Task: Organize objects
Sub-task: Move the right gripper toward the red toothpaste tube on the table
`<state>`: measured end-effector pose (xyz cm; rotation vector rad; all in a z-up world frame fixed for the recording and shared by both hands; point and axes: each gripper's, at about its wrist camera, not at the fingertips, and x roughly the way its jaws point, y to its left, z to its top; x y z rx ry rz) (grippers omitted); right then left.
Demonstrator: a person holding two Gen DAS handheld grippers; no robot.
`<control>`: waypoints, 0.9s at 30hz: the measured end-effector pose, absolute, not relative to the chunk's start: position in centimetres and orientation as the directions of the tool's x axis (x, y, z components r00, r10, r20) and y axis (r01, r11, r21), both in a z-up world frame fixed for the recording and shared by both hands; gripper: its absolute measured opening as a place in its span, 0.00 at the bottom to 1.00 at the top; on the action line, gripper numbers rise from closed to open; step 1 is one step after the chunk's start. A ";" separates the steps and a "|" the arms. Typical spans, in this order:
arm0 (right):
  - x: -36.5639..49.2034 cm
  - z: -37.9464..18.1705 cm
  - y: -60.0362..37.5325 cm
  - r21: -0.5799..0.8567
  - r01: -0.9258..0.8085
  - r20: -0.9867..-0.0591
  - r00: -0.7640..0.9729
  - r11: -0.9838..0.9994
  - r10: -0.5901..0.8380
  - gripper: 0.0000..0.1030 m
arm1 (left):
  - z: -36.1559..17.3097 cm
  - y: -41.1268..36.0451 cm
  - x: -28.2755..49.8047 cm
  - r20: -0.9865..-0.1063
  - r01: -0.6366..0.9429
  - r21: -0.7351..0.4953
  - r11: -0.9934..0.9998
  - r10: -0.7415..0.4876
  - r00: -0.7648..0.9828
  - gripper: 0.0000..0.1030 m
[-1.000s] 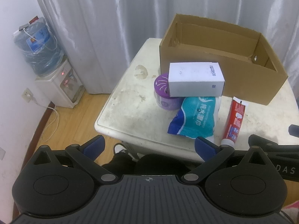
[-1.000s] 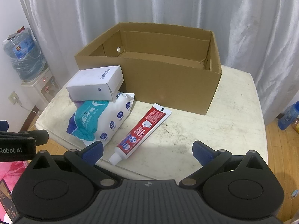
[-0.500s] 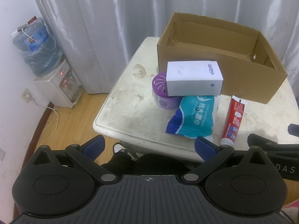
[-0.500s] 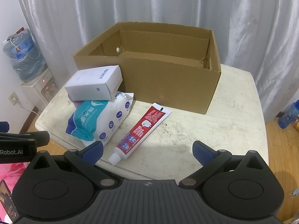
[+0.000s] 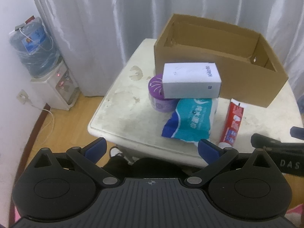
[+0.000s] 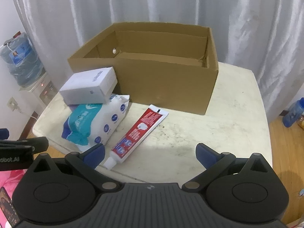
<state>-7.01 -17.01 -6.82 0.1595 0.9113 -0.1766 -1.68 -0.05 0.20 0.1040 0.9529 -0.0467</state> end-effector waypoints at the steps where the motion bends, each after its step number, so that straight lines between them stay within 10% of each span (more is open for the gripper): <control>1: -6.9 -6.8 -17.5 0.063 0.225 -0.790 0.606 0.972 -0.089 1.00 | 0.2 -0.2 -1.8 -0.811 0.089 0.060 0.994 -0.003 0.585 1.00; 27: -2.4 -9.4 -23.7 0.290 -0.018 -0.783 0.570 0.957 0.249 0.91 | -4.0 -10.7 -5.5 -0.718 0.346 0.138 0.928 -0.146 0.681 0.93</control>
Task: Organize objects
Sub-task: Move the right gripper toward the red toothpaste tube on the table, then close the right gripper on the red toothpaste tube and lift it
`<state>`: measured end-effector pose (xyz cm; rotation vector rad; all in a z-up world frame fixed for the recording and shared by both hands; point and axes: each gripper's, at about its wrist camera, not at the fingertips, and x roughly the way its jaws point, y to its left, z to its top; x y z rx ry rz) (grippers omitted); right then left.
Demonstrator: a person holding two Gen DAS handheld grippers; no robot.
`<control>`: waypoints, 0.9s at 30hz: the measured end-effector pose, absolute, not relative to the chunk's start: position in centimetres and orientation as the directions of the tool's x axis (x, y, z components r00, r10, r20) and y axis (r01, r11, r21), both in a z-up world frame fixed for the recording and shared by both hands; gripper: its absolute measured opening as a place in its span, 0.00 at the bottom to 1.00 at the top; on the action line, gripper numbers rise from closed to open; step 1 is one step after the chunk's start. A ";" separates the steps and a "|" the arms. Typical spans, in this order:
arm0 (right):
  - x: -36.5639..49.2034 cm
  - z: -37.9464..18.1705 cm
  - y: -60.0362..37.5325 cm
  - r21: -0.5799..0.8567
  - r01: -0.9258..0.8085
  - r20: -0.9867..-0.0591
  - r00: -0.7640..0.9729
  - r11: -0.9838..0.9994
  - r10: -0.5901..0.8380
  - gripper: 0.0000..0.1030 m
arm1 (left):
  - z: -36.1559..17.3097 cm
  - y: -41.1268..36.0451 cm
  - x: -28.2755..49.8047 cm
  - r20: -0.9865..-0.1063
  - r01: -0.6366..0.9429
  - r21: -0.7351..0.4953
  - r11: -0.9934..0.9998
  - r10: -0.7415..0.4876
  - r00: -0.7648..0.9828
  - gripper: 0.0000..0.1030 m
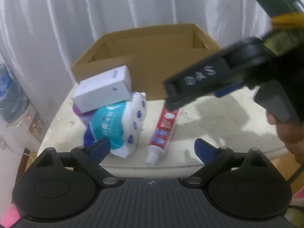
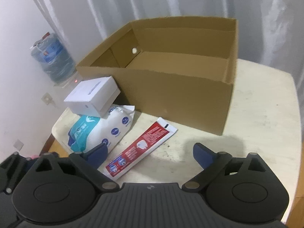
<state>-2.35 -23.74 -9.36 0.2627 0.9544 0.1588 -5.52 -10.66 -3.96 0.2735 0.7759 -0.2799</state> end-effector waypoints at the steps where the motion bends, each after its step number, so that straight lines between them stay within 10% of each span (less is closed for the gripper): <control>1: -2.1 -9.6 -23.6 0.299 -0.022 -0.787 0.559 0.954 0.260 0.85 | -4.2 -10.9 -5.6 -0.721 0.355 0.139 0.925 -0.151 0.676 0.91; 10: -0.2 -11.1 -22.8 0.325 -0.016 -0.814 0.504 0.946 0.288 0.65 | -5.7 -10.5 -3.9 -0.772 0.357 0.058 0.932 -0.185 0.609 0.63; 27: 2.6 -12.9 -21.1 0.291 -0.012 -0.866 0.421 0.957 0.269 0.50 | -8.2 -9.7 -1.0 -0.844 0.366 -0.092 0.926 -0.268 0.465 0.50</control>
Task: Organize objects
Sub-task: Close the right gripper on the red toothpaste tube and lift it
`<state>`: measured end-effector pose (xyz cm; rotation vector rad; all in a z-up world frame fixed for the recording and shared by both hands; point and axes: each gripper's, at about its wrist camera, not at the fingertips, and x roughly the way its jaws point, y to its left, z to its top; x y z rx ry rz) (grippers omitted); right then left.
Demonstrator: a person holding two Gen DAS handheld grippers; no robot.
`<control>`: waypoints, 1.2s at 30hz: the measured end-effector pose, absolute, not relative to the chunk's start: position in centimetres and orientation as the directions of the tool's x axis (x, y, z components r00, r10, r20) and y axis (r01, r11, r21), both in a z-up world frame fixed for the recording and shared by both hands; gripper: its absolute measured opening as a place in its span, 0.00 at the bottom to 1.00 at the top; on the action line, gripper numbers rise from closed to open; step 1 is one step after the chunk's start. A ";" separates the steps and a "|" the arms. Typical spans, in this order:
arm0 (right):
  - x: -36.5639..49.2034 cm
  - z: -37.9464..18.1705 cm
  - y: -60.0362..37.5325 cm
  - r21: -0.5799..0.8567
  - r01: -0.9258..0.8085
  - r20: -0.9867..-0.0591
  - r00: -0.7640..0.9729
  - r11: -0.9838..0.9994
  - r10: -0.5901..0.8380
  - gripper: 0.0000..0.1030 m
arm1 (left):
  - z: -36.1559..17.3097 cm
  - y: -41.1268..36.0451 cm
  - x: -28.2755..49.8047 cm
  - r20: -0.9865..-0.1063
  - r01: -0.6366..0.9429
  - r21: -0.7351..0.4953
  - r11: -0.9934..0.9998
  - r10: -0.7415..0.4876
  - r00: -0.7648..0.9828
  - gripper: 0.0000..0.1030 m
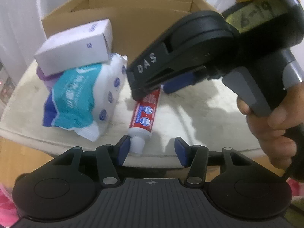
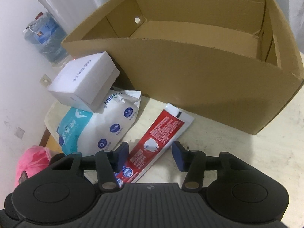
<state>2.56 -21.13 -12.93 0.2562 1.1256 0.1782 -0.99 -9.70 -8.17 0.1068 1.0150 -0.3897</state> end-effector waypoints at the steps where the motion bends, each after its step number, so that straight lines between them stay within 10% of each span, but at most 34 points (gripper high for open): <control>1: 2.5 -12.9 -21.0 0.284 -0.019 -0.867 0.421 0.959 0.265 0.50 | -8.2 -9.9 -1.1 -0.845 0.371 -0.093 0.924 -0.270 0.461 0.50; 22: -0.2 -12.9 -20.9 0.301 -0.026 -0.859 0.428 0.953 0.283 0.30 | -6.7 -8.7 -5.5 -0.786 0.399 -0.070 0.914 -0.297 0.542 0.52; 36: -2.7 -13.1 -21.3 0.354 -0.006 -0.842 0.433 0.935 0.322 0.29 | -7.1 -6.5 -5.4 -0.751 0.328 -0.395 0.858 -0.508 0.422 0.52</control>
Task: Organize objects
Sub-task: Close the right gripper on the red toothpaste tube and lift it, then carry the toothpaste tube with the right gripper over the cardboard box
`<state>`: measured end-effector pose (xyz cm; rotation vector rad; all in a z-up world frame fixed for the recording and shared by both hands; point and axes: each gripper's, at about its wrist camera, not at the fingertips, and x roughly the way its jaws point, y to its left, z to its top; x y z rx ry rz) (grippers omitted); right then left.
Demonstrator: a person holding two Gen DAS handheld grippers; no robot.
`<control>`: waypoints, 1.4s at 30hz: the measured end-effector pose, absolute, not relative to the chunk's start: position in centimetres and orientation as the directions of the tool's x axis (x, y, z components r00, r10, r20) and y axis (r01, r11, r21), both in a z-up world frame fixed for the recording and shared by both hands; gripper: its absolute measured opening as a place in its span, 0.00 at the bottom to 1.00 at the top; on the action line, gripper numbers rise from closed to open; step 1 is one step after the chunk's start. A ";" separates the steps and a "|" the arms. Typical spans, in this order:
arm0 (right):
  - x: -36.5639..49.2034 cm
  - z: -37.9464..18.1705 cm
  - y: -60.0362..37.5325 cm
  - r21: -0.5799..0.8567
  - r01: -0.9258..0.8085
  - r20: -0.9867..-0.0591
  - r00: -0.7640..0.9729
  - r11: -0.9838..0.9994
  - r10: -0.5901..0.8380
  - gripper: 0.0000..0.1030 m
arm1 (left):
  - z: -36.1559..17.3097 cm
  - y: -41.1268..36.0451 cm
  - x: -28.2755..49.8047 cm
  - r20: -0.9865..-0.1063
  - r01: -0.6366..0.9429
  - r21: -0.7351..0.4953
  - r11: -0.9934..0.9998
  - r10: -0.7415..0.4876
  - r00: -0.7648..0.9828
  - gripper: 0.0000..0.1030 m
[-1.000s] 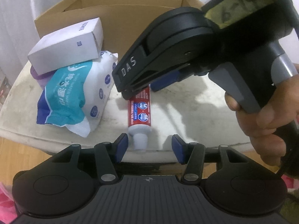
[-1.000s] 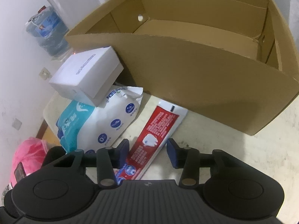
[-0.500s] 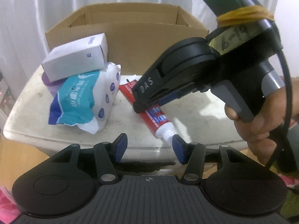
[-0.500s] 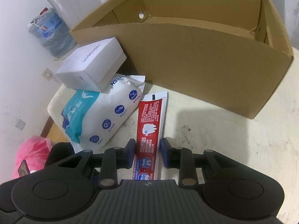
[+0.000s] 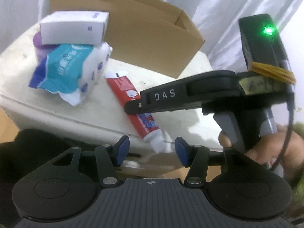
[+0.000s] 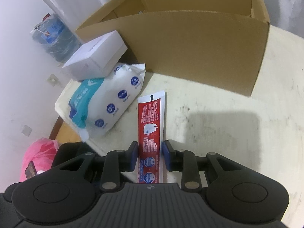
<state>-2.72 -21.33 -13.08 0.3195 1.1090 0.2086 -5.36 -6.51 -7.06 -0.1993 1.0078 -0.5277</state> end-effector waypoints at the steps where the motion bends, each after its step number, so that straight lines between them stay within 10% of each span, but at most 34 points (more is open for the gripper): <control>1: -3.0 -13.1 -21.4 0.360 -0.003 -0.841 0.432 0.933 0.326 0.29 | -7.2 -6.7 -5.1 -0.754 0.333 -0.389 0.859 -0.504 0.420 0.52; 42: -7.1 -13.8 -24.1 0.592 0.132 -0.754 0.441 0.795 0.488 0.29 | -8.1 -7.7 -5.8 -0.756 0.347 -0.350 0.870 -0.481 0.444 0.35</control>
